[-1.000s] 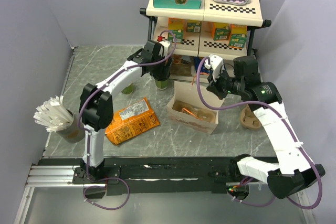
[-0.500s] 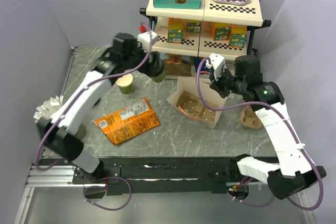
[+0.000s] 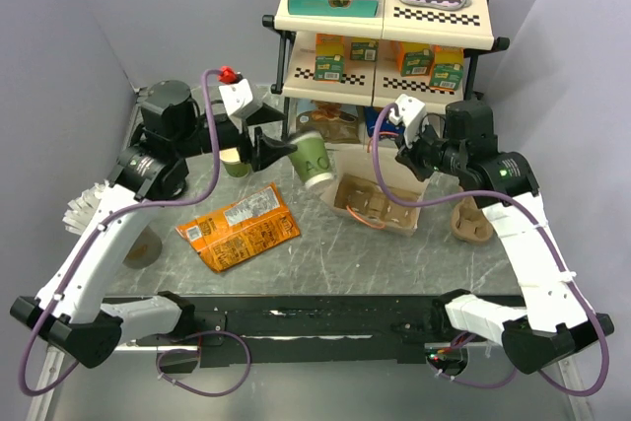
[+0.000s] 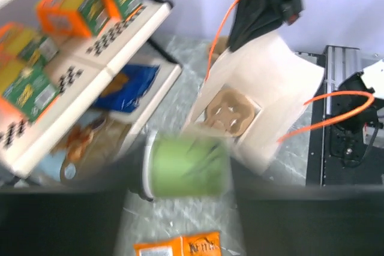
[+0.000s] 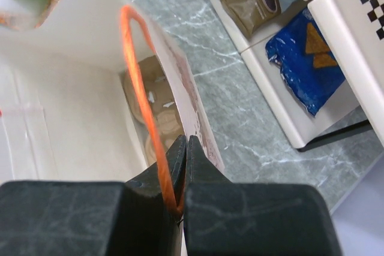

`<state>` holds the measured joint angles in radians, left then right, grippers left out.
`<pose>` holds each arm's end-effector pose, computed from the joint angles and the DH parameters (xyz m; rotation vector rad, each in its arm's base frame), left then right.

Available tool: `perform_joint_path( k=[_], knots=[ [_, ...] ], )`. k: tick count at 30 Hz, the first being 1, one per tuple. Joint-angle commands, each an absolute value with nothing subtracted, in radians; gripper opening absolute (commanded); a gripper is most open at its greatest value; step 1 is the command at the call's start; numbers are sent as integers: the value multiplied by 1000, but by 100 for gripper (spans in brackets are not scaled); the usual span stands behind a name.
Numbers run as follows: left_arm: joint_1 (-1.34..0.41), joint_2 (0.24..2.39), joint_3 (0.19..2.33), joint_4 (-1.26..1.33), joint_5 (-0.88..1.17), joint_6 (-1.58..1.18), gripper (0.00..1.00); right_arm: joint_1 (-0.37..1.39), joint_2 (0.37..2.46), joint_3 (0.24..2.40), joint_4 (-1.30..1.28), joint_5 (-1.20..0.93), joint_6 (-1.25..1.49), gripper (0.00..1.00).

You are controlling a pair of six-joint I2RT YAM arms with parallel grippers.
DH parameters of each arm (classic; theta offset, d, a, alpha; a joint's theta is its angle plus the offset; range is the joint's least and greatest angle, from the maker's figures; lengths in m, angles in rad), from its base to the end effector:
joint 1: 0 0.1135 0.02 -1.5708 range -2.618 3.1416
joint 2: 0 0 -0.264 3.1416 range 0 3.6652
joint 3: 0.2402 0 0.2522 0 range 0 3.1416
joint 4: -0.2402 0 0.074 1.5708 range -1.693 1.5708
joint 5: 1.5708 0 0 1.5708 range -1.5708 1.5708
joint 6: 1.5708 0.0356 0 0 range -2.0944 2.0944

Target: Pack the takeout coffee

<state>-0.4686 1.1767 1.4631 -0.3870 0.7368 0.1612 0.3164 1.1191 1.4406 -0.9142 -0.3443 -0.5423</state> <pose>0.2002 -0.1282 0.4739 1.0389 1.3646 -0.8419 0.1934 0.0759 0.4253 -1.0632 1.8501 0.2396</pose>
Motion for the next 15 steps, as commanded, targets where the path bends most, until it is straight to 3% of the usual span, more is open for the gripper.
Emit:
perform_joint_path(
  k=[1, 9, 13, 15],
  knots=[
    [-518, 1200, 1459, -247, 831, 159, 1, 322, 1131, 1489, -910, -370, -502, 0],
    [-594, 1209, 1444, -245, 741, 167, 1, 322, 1114, 1451, -908, -359, -492, 0],
    [-580, 1164, 1375, -264, 574, 158, 1, 321, 1082, 1407, -904, -351, -489, 0],
    [-560, 1158, 1342, -264, 519, 129, 16, 321, 1072, 1399, -904, -368, -479, 0]
  ],
)
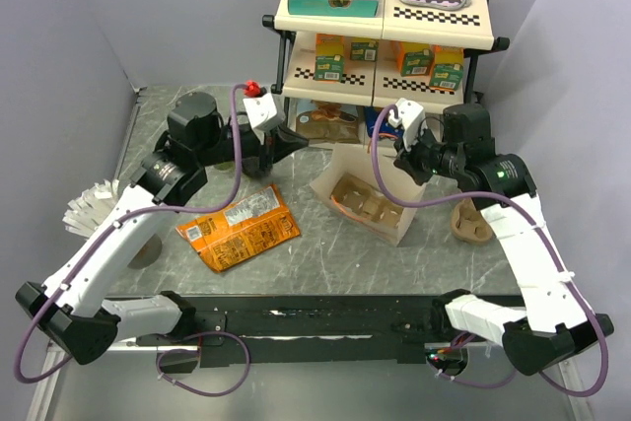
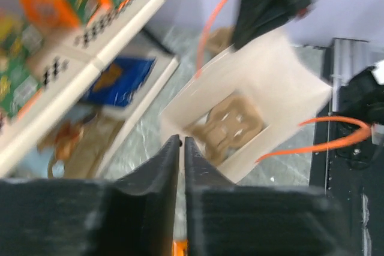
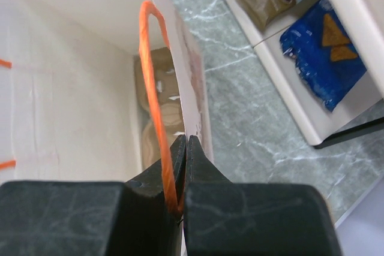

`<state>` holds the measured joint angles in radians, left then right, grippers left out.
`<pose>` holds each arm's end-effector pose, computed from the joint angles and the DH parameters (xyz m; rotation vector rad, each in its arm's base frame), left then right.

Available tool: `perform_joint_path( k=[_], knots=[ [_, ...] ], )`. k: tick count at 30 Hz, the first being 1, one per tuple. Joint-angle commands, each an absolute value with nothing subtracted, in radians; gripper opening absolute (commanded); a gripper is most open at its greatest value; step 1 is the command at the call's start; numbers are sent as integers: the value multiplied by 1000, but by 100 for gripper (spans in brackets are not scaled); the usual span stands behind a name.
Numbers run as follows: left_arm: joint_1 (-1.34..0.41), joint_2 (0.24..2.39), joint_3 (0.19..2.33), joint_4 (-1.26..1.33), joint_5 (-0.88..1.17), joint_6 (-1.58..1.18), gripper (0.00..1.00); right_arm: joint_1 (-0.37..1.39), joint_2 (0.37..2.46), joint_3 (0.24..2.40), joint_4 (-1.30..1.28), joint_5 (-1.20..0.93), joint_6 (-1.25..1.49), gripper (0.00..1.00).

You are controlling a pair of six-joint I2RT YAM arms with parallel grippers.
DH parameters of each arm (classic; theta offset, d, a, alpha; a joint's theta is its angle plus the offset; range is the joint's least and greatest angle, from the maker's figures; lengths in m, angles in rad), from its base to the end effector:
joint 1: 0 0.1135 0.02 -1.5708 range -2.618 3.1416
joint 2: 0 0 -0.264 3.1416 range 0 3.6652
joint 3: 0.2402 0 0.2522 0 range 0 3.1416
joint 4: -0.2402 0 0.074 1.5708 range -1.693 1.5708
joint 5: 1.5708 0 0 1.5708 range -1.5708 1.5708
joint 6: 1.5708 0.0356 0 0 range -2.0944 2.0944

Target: Pack the takeout coffee

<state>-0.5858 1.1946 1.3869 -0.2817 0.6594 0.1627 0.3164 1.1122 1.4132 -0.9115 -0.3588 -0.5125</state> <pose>0.1994 -0.1584 0.4556 1.0747 1.3358 -0.8615 0.1931 0.0764 0.4186 -1.0471 1.8780 0.2772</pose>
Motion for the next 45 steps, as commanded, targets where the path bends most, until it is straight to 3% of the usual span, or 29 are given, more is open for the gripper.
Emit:
perform_joint_path(
  k=[1, 5, 13, 22, 29, 37, 45],
  knots=[
    [-546, 1161, 1342, -276, 523, 130, 21, 322, 1072, 1399, -905, -376, -477, 0],
    [-491, 1186, 1344, -321, 500, 103, 62, 318, 1092, 1416, -902, -377, -471, 0],
    [-476, 1252, 1258, -434, 433, 313, 88, 310, 1106, 1425, -876, -374, -468, 0],
    [-472, 1414, 1230, -279, 221, 239, 93, 270, 1114, 1456, -862, -380, -442, 0],
    [-471, 1581, 1281, -204, 252, 172, 94, 180, 1114, 1456, -884, -373, -420, 0],
    [-566, 1712, 1345, -65, 92, 97, 93, 104, 1132, 1488, -923, -370, -405, 0],
    [-578, 1995, 1682, -259, -40, -67, 92, 75, 1135, 1485, -934, -371, -391, 0]
  ],
)
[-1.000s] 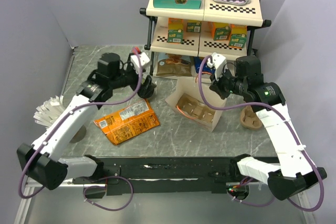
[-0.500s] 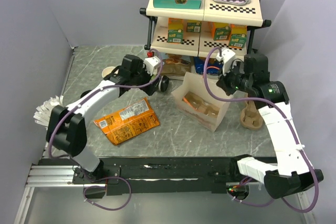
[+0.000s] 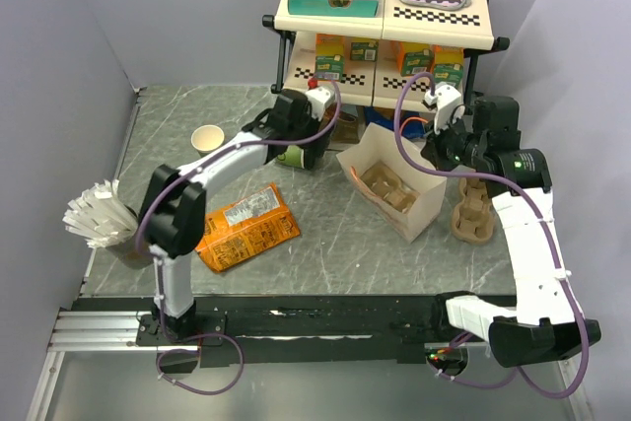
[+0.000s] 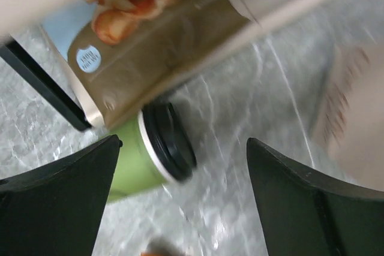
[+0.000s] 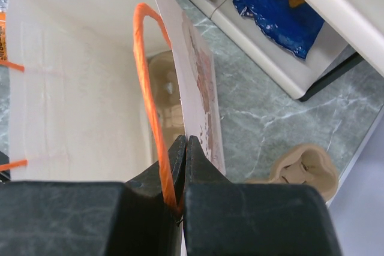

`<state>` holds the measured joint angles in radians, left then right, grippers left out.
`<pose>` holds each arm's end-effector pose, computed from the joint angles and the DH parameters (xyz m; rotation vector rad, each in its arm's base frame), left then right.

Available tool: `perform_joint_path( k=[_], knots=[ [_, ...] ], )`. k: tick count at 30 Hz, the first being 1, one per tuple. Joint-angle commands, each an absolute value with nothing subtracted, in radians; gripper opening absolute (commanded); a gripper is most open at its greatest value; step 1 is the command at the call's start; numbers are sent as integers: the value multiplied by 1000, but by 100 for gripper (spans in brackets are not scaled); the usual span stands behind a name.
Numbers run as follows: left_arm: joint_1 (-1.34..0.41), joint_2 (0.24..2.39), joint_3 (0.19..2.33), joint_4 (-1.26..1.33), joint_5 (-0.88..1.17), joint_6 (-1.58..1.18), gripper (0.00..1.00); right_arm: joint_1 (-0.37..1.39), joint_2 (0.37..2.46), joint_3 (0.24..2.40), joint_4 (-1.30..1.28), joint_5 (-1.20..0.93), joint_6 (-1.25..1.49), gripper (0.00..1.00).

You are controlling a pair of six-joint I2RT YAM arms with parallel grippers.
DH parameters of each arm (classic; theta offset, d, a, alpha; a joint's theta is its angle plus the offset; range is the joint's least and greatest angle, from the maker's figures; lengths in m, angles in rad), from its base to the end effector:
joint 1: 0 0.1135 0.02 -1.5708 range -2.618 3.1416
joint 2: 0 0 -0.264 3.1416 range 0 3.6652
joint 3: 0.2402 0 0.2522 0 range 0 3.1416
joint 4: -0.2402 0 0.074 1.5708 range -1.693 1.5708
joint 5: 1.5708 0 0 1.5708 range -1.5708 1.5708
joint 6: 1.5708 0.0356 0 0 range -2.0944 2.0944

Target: Pack the takeout coffee

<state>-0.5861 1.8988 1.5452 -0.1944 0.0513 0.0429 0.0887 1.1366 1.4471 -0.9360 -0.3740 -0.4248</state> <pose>0.3732 -0.2499 0.2778 0.6916 2.0262 -0.3752 0.2087 0.0316 0.4222 -0.7454 2.0221 0.2167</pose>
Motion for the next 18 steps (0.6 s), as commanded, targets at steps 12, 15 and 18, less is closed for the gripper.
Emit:
perform_joint_path(
  k=[12, 15, 18],
  knots=[
    [-588, 2069, 1732, -308, -78, -17, 88, 54, 1131, 1459, -914, -396, -380, 0],
    [-597, 2074, 1720, -310, -81, -11, 86, 48, 1134, 1457, -910, -403, -374, 0],
    [-600, 2083, 1715, -314, -87, 28, 85, 46, 1138, 1460, -910, -408, -377, 0]
  ],
)
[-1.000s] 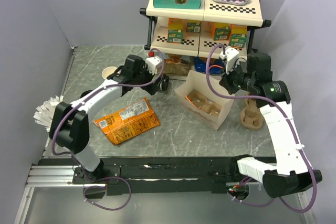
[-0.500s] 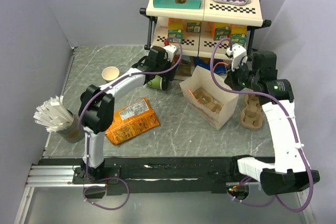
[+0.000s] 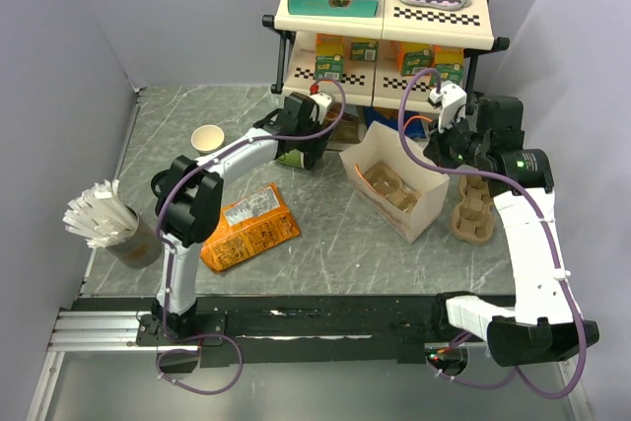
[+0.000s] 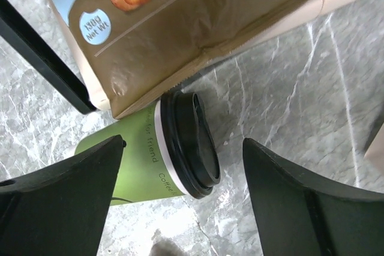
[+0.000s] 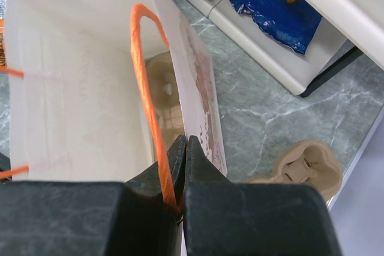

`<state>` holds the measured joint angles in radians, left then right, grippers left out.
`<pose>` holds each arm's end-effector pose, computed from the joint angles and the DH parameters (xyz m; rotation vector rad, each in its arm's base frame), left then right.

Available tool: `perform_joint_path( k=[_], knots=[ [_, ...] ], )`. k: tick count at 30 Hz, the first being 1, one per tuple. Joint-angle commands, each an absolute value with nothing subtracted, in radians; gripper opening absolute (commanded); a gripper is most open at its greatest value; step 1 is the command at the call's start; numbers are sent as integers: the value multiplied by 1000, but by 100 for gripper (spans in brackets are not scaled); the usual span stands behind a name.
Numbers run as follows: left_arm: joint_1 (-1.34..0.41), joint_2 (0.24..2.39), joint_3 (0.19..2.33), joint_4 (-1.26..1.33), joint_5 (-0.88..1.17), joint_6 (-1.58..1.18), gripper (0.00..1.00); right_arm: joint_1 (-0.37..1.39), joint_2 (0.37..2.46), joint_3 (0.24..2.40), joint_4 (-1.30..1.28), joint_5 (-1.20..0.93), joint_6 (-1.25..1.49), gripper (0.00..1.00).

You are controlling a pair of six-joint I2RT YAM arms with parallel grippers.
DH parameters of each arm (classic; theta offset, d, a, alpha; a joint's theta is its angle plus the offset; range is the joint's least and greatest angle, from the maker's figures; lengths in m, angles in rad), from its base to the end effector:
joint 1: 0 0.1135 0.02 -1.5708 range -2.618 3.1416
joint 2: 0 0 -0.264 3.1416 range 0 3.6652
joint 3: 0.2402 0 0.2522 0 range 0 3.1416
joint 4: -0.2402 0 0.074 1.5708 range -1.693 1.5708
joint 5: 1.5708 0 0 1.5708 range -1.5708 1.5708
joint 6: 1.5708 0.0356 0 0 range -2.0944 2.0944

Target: Pack the takeout coffee

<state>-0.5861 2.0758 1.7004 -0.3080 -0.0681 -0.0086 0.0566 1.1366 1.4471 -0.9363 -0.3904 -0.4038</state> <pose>0.4034 -0.2649 0.2414 0.6094 2.1800 -0.2415 0.2094 0.0254 0.4223 -0.6992 2.0352 0.2279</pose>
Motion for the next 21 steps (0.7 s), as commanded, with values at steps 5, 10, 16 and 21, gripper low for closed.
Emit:
perform_joint_path(
  k=[5, 10, 16, 21],
  knots=[
    [-601, 2100, 1720, -316, -89, 49, 81, 40, 1144, 1466, -908, -416, -380, 0],
    [-601, 2112, 1730, -316, -87, 69, 76, 38, 1146, 1463, -904, -417, -376, 0],
    [-601, 2114, 1738, -322, -68, 80, 67, 38, 1143, 1457, -894, -416, -368, 0],
    [-601, 2109, 1740, -327, -54, 80, 56, 38, 1140, 1453, -891, -416, -365, 0]
  ],
)
